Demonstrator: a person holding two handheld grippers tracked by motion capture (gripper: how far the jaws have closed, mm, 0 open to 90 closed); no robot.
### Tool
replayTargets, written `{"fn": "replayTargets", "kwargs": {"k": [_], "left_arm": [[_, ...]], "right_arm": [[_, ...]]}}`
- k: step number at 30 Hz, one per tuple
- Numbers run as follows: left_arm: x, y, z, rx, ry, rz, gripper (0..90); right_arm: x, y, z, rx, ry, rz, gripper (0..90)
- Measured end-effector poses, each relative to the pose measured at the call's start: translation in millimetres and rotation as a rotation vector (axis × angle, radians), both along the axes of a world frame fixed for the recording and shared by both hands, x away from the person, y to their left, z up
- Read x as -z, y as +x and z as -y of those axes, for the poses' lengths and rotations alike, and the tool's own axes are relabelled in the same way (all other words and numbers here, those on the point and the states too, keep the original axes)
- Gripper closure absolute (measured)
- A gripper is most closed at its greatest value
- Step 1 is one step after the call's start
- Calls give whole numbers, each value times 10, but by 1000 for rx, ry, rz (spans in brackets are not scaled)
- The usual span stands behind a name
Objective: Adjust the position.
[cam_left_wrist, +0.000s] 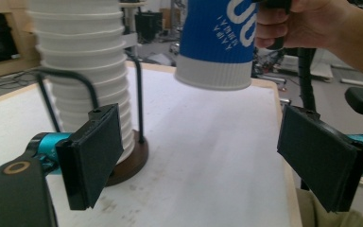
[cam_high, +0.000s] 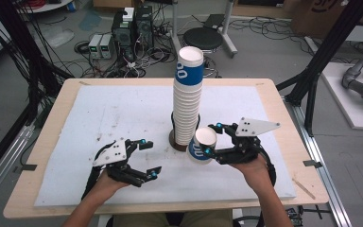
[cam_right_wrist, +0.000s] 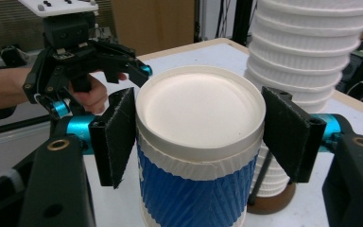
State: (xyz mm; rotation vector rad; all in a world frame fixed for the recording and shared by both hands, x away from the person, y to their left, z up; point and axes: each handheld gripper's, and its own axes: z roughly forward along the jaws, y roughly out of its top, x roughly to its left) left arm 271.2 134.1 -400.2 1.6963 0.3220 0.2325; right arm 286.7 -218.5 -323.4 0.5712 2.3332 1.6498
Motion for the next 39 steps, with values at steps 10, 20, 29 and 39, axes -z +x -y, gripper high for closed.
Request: {"fn": "replayTargets", "kwargs": {"k": [10, 20, 29, 39], "left_arm": [[-68, 119, 275, 34, -17, 9, 145], [-68, 211, 503, 74, -12, -7, 145], [-17, 256, 642, 87, 11, -11, 145], [15, 245, 741, 130, 6, -9, 145]], "right_arm": [[33, -3, -124, -27, 6, -9, 313], [60, -10, -160, -40, 15, -16, 313], [72, -14, -198, -61, 27, -22, 313], [114, -8, -236, -83, 41, -46, 314]]}}
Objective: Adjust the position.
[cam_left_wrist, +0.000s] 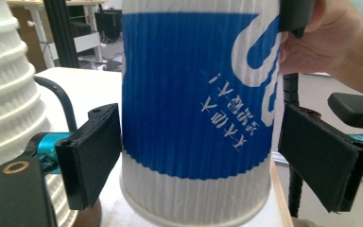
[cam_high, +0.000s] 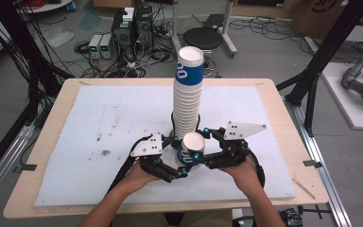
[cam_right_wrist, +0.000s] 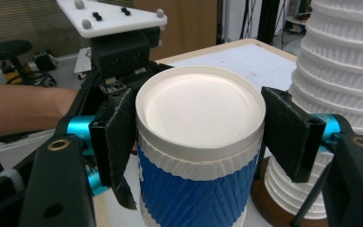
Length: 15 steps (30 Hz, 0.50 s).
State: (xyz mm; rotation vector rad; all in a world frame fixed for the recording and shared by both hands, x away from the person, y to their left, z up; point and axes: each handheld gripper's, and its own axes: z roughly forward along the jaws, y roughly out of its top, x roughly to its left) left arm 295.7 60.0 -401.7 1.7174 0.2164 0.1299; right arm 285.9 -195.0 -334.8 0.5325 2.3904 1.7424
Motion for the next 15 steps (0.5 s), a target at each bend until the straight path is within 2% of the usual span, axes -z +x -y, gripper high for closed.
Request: {"fn": "replayTargets", "kwargs": {"k": [7, 11, 15], "left_arm": [[39, 2, 26, 0, 10, -17, 158], [55, 4, 10, -5, 13, -22, 198], [51, -5, -2, -7, 27, -11, 243]], "right_arm": [[18, 8, -2, -11, 19, -11, 315], [42, 17, 5, -10, 22, -24, 316], [59, 18, -2, -9, 19, -24, 315]]}}
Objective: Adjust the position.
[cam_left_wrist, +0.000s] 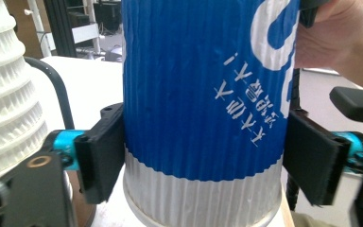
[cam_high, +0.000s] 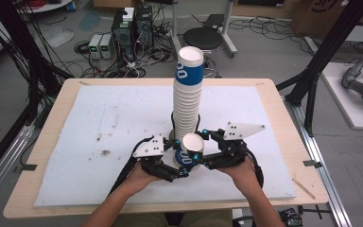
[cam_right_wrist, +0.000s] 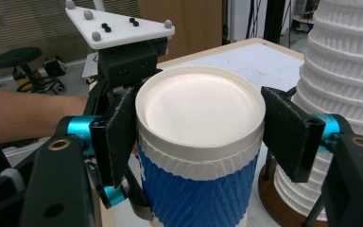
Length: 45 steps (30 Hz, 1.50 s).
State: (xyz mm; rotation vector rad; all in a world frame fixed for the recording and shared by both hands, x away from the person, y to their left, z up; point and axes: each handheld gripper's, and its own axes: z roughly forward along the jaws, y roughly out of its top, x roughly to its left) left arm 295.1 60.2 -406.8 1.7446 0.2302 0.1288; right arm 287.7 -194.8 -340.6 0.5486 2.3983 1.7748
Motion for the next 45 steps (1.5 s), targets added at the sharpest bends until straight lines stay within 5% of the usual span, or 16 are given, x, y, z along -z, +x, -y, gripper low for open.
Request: {"fn": "replayTargets", "kwargs": {"k": [3, 5, 10, 16, 18, 27, 34, 45], "left_arm": [[-13, -3, -17, 0, 17, 11, 270], [-26, -2, -29, 12, 33, 13, 280], [-75, 6, -63, 23, 88, 1, 285], [-255, 48, -116, 45, 233, 12, 288], [-319, 64, -124, 54, 275, 21, 288], [-593, 98, -96, 95, 451, 54, 287], [-663, 101, -5, 136, 550, 46, 284], [-660, 83, 54, 161, 604, 28, 282]], "right_arm": [[7, 1, -1, -2, 6, -12, 302], [17, -1, -6, 8, 30, -15, 176], [-23, -23, 35, 21, 38, 10, 163], [-64, -28, 136, -7, -10, 44, 163], [-62, -47, 178, -55, -42, 88, 163], [-127, -47, 206, -101, -165, 161, 163], [-285, 24, 107, -159, -282, 165, 163], [-317, 94, -206, -260, -430, 143, 164]]}}
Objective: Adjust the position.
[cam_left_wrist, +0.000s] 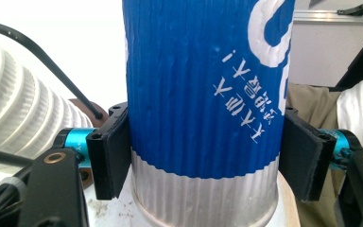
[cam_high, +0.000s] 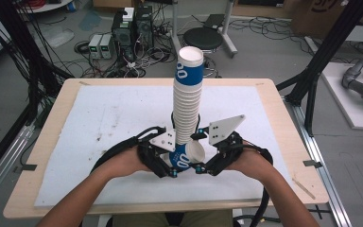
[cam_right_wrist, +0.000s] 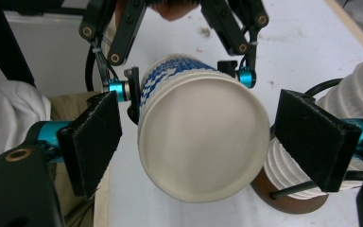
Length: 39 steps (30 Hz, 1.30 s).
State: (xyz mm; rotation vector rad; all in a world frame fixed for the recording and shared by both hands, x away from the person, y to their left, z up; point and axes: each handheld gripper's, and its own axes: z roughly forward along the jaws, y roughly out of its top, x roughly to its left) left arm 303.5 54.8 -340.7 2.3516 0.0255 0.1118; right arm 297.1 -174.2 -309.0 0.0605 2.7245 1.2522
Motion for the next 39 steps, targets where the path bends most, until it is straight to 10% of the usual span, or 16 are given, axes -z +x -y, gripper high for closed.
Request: {"fn": "replayTargets", "kwargs": {"k": [22, 30, 39], "left_arm": [[72, -22, 32, 31, 10, -30, 275], [137, -11, -98, 1, -112, -46, 204], [311, 6, -473, -86, -358, -74, 185]], "right_arm": [[122, 48, -128, -51, -101, -73, 312], [161, 63, -25, -32, -81, -99, 311], [268, 115, 278, 32, 40, -131, 311]]}}
